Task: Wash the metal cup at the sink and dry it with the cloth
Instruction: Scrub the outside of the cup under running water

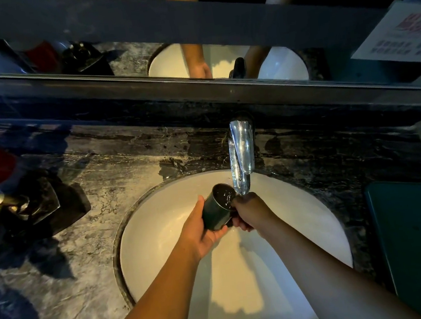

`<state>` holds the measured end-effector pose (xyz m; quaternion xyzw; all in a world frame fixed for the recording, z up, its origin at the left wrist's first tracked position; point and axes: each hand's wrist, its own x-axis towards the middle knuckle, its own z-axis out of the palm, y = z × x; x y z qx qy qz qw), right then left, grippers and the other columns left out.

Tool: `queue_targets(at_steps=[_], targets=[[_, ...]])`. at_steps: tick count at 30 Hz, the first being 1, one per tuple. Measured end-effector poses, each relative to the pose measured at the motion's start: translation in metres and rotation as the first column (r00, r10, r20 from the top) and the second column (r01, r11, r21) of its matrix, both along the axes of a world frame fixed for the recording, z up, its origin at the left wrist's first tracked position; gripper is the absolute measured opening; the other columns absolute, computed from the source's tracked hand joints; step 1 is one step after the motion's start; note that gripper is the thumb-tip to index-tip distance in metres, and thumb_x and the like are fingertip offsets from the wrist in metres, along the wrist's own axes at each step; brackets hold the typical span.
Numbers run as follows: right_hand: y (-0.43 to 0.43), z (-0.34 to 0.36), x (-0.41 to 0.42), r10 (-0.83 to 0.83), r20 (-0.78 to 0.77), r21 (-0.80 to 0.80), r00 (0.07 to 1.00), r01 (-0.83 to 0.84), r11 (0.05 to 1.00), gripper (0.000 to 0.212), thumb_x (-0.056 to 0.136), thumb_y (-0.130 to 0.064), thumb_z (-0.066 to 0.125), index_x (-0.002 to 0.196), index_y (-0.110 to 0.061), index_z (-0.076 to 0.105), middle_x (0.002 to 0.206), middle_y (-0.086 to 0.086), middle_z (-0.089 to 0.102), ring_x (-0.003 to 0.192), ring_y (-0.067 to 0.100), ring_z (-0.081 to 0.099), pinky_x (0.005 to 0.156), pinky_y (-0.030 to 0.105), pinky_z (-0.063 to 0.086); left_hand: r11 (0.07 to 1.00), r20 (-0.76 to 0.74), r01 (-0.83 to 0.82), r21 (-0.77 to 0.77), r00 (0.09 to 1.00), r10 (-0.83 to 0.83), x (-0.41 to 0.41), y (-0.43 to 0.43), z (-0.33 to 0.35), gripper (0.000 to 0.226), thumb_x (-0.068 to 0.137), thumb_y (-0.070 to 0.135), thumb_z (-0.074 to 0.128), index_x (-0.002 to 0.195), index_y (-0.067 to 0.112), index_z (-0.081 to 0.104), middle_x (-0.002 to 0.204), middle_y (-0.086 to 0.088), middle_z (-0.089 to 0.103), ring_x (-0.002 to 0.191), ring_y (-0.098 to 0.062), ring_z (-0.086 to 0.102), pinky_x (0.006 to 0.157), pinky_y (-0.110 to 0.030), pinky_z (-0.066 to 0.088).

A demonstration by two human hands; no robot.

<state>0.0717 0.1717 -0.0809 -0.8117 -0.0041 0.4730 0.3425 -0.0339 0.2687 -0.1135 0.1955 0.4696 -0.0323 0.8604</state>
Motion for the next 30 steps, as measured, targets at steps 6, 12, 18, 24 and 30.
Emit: queue_targets(at_steps=[6,12,18,24,30], targets=[[-0.009,-0.003,-0.005,-0.008,-0.004,0.09,1.0,0.008,0.996,0.02,0.105,-0.029,0.045,0.12,-0.024,0.056,0.101,0.005,0.067,0.079,0.017,0.064,0.065,0.031,0.055,0.977,-0.12,0.194,0.089,0.976,-0.183,-0.005,0.004,0.004,0.061,0.094,0.063,0.044,0.125,0.013,0.061,0.105,-0.017,0.07,0.091,-0.027,0.067,0.056,-0.03,0.055],[-0.027,-0.012,-0.032,-0.185,-0.331,0.399,0.925,0.315,0.861,0.037,0.098,-0.046,0.056,0.129,-0.026,0.06,0.123,0.003,0.071,0.114,0.014,0.067,0.084,0.029,0.06,0.969,-0.175,0.23,0.09,0.962,-0.212,-0.016,0.004,0.008,0.064,0.092,0.066,0.046,0.124,0.014,0.062,0.108,-0.02,0.069,0.091,-0.032,0.066,0.053,-0.029,0.056],[-0.032,-0.023,-0.049,-0.234,-0.443,0.475,0.866,0.448,0.758,0.06,0.087,-0.04,0.07,0.138,-0.011,0.057,0.128,0.013,0.071,0.12,0.024,0.068,0.089,0.034,0.059,0.957,-0.148,0.253,0.143,0.961,-0.233,-0.026,0.003,0.021,0.05,0.097,0.054,0.047,0.116,0.011,0.065,0.103,-0.018,0.071,0.081,-0.025,0.072,0.051,-0.028,0.057],[-0.034,-0.031,-0.058,-0.236,-0.594,0.5,0.769,0.583,0.64,0.06,0.093,-0.037,0.067,0.143,-0.008,0.052,0.137,0.021,0.063,0.129,0.034,0.06,0.112,0.052,0.044,0.847,-0.244,0.422,0.323,0.902,-0.356,-0.028,0.008,0.038,0.059,0.088,0.06,0.058,0.116,0.008,0.059,0.104,-0.016,0.071,0.078,-0.027,0.075,0.066,-0.037,0.062],[-0.032,-0.035,-0.066,-0.273,-0.733,0.415,0.623,0.728,0.546,0.06,0.094,-0.034,0.066,0.147,-0.011,0.048,0.143,0.021,0.059,0.133,0.036,0.056,0.118,0.053,0.036,0.729,-0.371,0.509,0.457,0.854,-0.364,-0.022,0.012,0.054,0.076,0.08,0.062,0.066,0.12,0.0,0.05,0.099,-0.017,0.07,0.083,-0.032,0.074,0.059,-0.035,0.062]])
